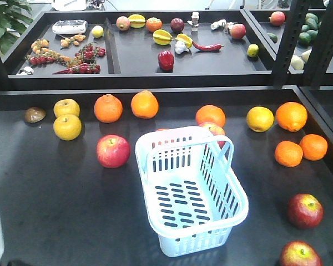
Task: Pick three apples into basket with both arms
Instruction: 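Open the left gripper and withdraw it from the basket handle, then reach the right gripper to a red apple and close on it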
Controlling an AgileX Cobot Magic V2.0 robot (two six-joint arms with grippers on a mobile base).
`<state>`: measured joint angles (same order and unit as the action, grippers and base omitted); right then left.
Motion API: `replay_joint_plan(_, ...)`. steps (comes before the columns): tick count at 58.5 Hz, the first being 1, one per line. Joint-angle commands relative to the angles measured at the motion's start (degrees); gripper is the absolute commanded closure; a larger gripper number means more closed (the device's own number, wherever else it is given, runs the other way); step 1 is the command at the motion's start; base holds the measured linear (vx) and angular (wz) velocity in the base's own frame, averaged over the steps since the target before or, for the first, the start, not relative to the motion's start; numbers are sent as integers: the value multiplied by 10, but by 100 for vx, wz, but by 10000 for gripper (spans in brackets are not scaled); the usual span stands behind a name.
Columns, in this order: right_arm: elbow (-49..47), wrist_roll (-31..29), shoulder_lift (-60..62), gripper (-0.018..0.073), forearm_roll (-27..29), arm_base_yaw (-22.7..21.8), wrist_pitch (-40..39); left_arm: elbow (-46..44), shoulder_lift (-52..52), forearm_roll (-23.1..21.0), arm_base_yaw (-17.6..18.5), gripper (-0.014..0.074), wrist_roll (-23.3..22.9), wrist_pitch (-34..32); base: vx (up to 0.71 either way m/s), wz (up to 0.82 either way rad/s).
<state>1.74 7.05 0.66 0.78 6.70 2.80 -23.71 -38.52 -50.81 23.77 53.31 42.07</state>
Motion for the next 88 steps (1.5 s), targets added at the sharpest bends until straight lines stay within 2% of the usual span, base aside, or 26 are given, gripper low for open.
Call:
replay_joint_plan(1,6,3,7,564,1,-4,-45,15,27,-69,3,603,-1,-57,0,0)
replay_joint_plan(5,6,28,7,564,28,-4,-54,19,42,-69,3,603,-1,-67,0,0)
replay_joint_plan(16,5,153,7,564,185,-4,-84,19,57,-69,3,603,-2,-72,0,0)
replay_joint_plan(21,5,167,7,564,235,-4,-89,19,57,-69,3,603,-2,-72,0,0)
replay_joint_plan(29,1,167,7,564,261,-4,-70,19,57,-69,3,603,-2,-71,0,0)
replay_joint_plan(41,-114,98,-13,564,177,-4,76,19,57,-68,3,603,-2,-72,0,0)
replay_joint_plan(49,-236,96,-91,564,100,-4,220,19,57,-68,3,602,-2,-78,0,0)
replay_joint_plan(56,-338,89,-174,564,12,-4,347,19,57,-68,3,602,-2,-79,0,0)
replay_joint_plan(63,-389,79,-229,564,-62,-4,369,19,57,-68,3,602,-2,-79,0,0)
replay_joint_plan(68,-405,68,-259,564,-78,-4,369,19,57,-68,3,602,-2,-79,0,0)
replay_joint_plan(75,-446,68,-339,557,-98,-4,437,19,57,-68,3,602,-2,-79,0,0)
replay_joint_plan(82,-494,64,-432,484,-126,-4,496,19,57,-68,3,602,-2,-79,0,0)
replay_joint_plan(88,-514,46,-499,317,-139,-4,513,19,57,-68,3,602,-2,-80,0,0)
